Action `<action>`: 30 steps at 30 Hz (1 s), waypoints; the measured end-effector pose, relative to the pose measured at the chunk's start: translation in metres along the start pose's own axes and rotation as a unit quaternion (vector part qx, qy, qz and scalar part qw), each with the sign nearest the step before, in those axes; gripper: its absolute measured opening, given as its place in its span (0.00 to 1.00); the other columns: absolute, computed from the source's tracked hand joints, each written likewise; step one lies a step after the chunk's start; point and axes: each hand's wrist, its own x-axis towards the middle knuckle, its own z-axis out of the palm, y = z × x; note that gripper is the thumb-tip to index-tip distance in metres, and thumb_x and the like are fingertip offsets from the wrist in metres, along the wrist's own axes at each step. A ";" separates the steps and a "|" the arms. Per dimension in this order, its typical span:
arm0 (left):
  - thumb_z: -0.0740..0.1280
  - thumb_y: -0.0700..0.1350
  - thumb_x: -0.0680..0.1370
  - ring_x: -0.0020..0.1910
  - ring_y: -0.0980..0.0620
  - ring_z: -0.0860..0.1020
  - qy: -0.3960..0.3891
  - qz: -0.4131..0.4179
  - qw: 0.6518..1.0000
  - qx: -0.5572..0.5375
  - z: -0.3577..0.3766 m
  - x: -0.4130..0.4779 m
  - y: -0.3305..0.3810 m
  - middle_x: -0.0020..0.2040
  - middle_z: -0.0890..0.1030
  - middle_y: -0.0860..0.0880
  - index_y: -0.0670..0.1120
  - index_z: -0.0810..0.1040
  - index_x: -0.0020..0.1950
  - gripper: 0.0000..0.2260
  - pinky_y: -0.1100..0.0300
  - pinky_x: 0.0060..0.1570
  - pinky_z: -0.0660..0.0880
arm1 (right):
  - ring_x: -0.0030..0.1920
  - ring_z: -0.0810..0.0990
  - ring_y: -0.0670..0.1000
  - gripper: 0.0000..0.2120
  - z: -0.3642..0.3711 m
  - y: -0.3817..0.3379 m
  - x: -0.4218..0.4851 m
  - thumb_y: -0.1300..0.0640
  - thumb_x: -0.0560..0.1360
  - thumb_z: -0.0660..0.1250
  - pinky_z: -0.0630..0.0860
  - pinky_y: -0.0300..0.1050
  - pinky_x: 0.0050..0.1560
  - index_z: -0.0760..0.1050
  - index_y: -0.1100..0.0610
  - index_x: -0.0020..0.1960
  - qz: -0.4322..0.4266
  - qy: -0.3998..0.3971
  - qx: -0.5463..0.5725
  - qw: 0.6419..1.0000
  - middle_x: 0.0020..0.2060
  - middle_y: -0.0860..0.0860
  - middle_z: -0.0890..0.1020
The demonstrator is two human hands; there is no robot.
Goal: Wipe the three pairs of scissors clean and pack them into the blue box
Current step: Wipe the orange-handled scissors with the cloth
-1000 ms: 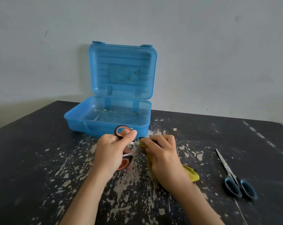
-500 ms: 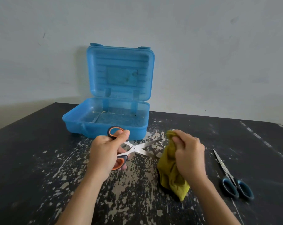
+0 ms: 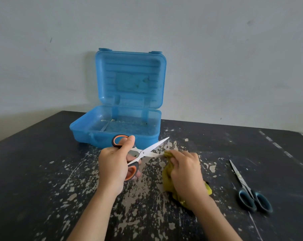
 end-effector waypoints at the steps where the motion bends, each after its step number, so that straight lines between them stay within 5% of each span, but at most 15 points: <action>1: 0.70 0.52 0.74 0.17 0.43 0.73 0.005 0.000 1.000 -0.011 0.000 -0.001 0.001 0.31 0.78 0.31 0.34 0.78 0.41 0.20 0.59 0.21 0.71 | 0.46 0.70 0.56 0.16 0.000 0.004 0.002 0.70 0.74 0.57 0.63 0.41 0.42 0.78 0.56 0.52 0.042 -0.021 -0.002 0.999 0.42 0.53 0.78; 3: 0.69 0.54 0.75 0.17 0.44 0.74 0.020 -0.005 0.999 -0.035 0.001 -0.004 0.003 0.28 0.79 0.35 0.36 0.79 0.37 0.20 0.60 0.21 0.71 | 0.50 0.69 0.58 0.17 -0.004 0.007 0.005 0.69 0.73 0.55 0.64 0.44 0.45 0.76 0.56 0.54 0.099 -0.026 -0.021 0.995 0.44 0.54 0.76; 5: 0.68 0.55 0.75 0.19 0.44 0.75 0.033 -0.014 0.998 -0.053 0.005 -0.008 0.003 0.26 0.80 0.38 0.41 0.80 0.29 0.21 0.60 0.21 0.71 | 0.58 0.64 0.56 0.21 -0.008 -0.001 0.003 0.67 0.74 0.56 0.65 0.46 0.57 0.69 0.56 0.66 0.116 0.017 -0.062 0.991 0.58 0.54 0.73; 8: 0.67 0.57 0.75 0.22 0.44 0.77 0.023 -0.026 0.996 -0.083 0.016 -0.016 0.001 0.27 0.81 0.41 0.46 0.82 0.34 0.17 0.57 0.26 0.73 | 0.52 0.68 0.52 0.13 -0.007 -0.025 -0.004 0.65 0.74 0.62 0.68 0.46 0.53 0.75 0.60 0.58 -0.006 0.112 -0.017 0.993 0.53 0.55 0.77; 12: 0.64 0.60 0.75 0.27 0.50 0.80 0.025 -0.043 0.991 -0.125 0.023 -0.018 -0.001 0.29 0.82 0.46 0.54 0.83 0.38 0.14 0.61 0.25 0.75 | 0.38 0.74 0.40 0.09 -0.006 -0.052 -0.010 0.51 0.77 0.62 0.69 0.28 0.38 0.76 0.54 0.52 0.007 -0.065 0.142 0.988 0.40 0.46 0.79; 14: 0.61 0.61 0.75 0.32 0.47 0.81 0.021 -0.054 0.987 -0.148 0.023 -0.016 -0.003 0.30 0.83 0.46 0.54 0.81 0.45 0.14 0.57 0.31 0.76 | 0.37 0.74 0.36 0.11 -0.003 -0.056 -0.011 0.52 0.76 0.63 0.69 0.23 0.37 0.75 0.53 0.56 0.022 -0.092 0.179 0.979 0.40 0.42 0.78; 17: 0.60 0.61 0.76 0.36 0.44 0.80 0.020 -0.047 0.986 -0.157 0.025 -0.016 -0.004 0.30 0.83 0.46 0.54 0.84 0.37 0.18 0.55 0.36 0.75 | 0.35 0.74 0.32 0.10 -0.002 -0.057 -0.010 0.57 0.76 0.64 0.68 0.23 0.37 0.75 0.54 0.57 0.027 -0.101 0.201 0.974 0.36 0.39 0.76; 20: 0.61 0.60 0.76 0.34 0.45 0.80 0.018 -0.041 0.987 -0.152 0.029 -0.017 -0.006 0.32 0.84 0.46 0.56 0.84 0.30 0.19 0.57 0.31 0.73 | 0.35 0.75 0.38 0.09 -0.002 -0.054 -0.007 0.61 0.74 0.66 0.71 0.26 0.40 0.78 0.54 0.53 0.055 -0.101 0.205 0.972 0.33 0.39 0.75; 23: 0.66 0.61 0.70 0.42 0.44 0.82 -0.003 -0.041 0.990 -0.134 0.032 -0.017 -0.006 0.44 0.85 0.46 0.51 0.83 0.42 0.15 0.54 0.40 0.77 | 0.40 0.80 0.48 0.07 -0.003 -0.049 -0.005 0.64 0.72 0.68 0.78 0.46 0.45 0.80 0.57 0.48 0.099 -0.074 0.229 0.965 0.32 0.42 0.78; 26: 0.65 0.63 0.66 0.43 0.47 0.81 -0.034 -0.028 0.991 -0.123 0.028 -0.012 0.003 0.45 0.82 0.46 0.48 0.79 0.44 0.19 0.52 0.47 0.77 | 0.42 0.80 0.52 0.07 -0.010 -0.042 -0.002 0.65 0.73 0.65 0.74 0.44 0.45 0.79 0.61 0.50 0.114 -0.038 0.201 0.972 0.38 0.51 0.83; 30: 0.62 0.51 0.79 0.45 0.53 0.79 0.012 0.027 0.997 -0.074 0.007 0.004 0.014 0.47 0.81 0.48 0.46 0.78 0.50 0.10 0.58 0.41 0.75 | 0.36 0.78 0.50 0.12 -0.015 -0.033 0.001 0.62 0.77 0.62 0.75 0.42 0.40 0.76 0.58 0.59 0.086 -0.012 0.139 0.986 0.42 0.54 0.83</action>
